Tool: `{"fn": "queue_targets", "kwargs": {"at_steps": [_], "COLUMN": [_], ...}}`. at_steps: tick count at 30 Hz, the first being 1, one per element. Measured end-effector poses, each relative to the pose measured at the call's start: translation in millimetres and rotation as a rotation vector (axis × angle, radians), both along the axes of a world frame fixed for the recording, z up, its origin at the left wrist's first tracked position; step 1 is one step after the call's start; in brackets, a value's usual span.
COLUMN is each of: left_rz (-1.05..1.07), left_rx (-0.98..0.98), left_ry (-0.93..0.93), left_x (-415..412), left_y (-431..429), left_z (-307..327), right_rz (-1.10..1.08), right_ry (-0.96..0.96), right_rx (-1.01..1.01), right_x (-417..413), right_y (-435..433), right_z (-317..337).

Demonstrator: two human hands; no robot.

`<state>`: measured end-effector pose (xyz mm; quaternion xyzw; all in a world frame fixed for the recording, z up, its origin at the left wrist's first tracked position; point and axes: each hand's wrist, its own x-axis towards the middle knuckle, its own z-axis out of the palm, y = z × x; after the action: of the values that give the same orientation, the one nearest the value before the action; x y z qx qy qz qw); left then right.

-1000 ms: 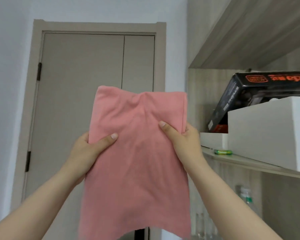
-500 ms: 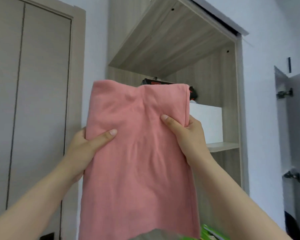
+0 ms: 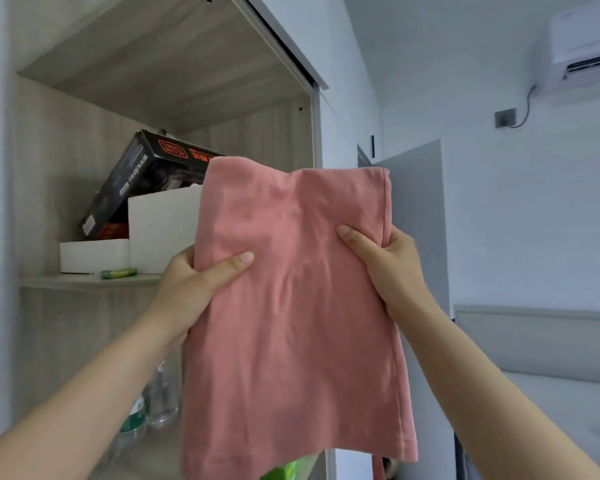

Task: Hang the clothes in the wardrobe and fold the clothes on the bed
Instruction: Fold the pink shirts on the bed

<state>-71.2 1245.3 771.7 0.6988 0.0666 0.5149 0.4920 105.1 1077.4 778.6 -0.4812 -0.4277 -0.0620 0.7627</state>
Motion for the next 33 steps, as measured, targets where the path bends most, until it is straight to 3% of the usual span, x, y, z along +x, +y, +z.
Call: {"fn": "queue_targets", "kwargs": {"at_steps": [8,18,33], "left_rz": [-0.169,-0.197,-0.252], "left_rx": [0.003,-0.047,-0.143], "left_ry": [0.067,0.057,0.173], "left_x": [65,172,324], "left_y": [-10,-4,31], "left_z": [-12,-28,-77], "right_rz": [-0.228,-0.370,-0.544], "right_ry": [-0.007,-0.026,0.035], "right_rx": [0.010,-0.027,-0.261], "right_x": [41,130,258], "right_y": [-30,-24,-2], "right_z": [-18,-26,-63]}}
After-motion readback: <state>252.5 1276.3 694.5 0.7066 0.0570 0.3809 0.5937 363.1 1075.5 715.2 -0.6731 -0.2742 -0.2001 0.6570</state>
